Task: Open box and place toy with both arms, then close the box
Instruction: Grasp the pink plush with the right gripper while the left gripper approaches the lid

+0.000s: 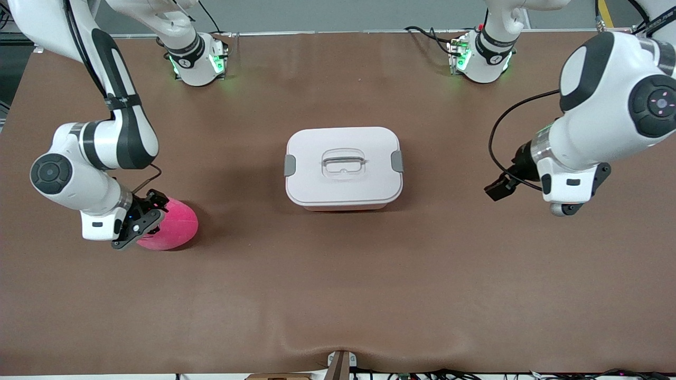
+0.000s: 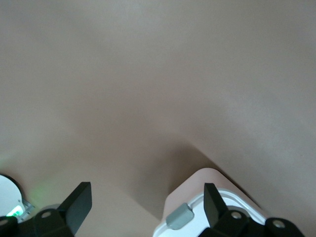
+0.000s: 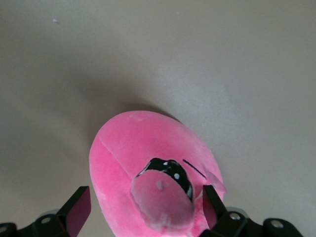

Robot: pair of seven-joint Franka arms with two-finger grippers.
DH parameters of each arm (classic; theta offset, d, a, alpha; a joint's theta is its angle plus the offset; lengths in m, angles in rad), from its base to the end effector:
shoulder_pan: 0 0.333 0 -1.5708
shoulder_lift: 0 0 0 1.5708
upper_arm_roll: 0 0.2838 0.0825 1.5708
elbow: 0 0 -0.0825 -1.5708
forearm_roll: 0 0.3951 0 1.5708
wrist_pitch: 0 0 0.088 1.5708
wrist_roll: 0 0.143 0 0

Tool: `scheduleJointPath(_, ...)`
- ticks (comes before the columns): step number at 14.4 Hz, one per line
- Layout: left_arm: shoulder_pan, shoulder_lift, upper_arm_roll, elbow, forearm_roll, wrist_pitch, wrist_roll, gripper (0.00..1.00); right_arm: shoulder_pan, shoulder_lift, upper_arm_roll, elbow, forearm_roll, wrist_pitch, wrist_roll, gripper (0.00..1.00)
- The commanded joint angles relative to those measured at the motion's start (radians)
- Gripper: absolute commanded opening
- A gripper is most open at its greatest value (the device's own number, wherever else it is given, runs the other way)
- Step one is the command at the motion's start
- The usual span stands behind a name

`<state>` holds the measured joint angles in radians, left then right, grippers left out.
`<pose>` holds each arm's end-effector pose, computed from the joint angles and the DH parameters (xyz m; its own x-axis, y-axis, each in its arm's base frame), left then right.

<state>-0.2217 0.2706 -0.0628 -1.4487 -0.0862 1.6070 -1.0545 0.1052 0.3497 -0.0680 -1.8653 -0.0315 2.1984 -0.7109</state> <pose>0.6021 -0.1849 0.4566 0.7016 0.6979 -0.1437 0.6996 -0.7130 -0.0469 0.6255 0.0220 0.2562 0.7171 0.6956 -0.0441 0.6968 -0.7168 0.0259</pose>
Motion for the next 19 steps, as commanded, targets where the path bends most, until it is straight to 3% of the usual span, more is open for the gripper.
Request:
scheduleJointPath(1,-0.036,0.024,0.004,0.025,-0.018,0.011,-0.094,1.0,-0.009,-0.032,0.005,-0.046,-0.018,0.02,-0.006,1.0)
scheduleJointPath(3,-0.065,0.036,0.004,0.025,-0.018,0.021,-0.157,1.0,-0.007,-0.032,0.005,-0.06,-0.018,0.038,-0.006,1.0)
scheduleJointPath(4,-0.077,0.041,0.004,0.025,-0.018,0.031,-0.179,1.0,-0.006,-0.034,0.005,-0.074,-0.018,0.064,-0.006,0.79)
scheduleJointPath(6,-0.109,0.052,0.004,0.025,-0.02,0.056,-0.235,1.0,-0.002,-0.034,0.005,-0.084,-0.018,0.087,-0.004,0.2)
scheduleJointPath(7,-0.128,0.058,0.004,0.025,-0.018,0.073,-0.281,1.0,-0.002,-0.034,0.005,-0.084,-0.018,0.086,-0.001,0.02)
scheduleJointPath(12,-0.223,0.093,0.006,0.025,-0.009,0.145,-0.484,1.0,-0.002,-0.037,0.005,-0.081,-0.018,0.083,-0.001,0.0)
scheduleJointPath(19,-0.297,0.121,0.004,0.024,-0.017,0.146,-0.679,1.0,-0.013,-0.063,-0.003,-0.025,-0.025,0.075,-0.004,0.0)
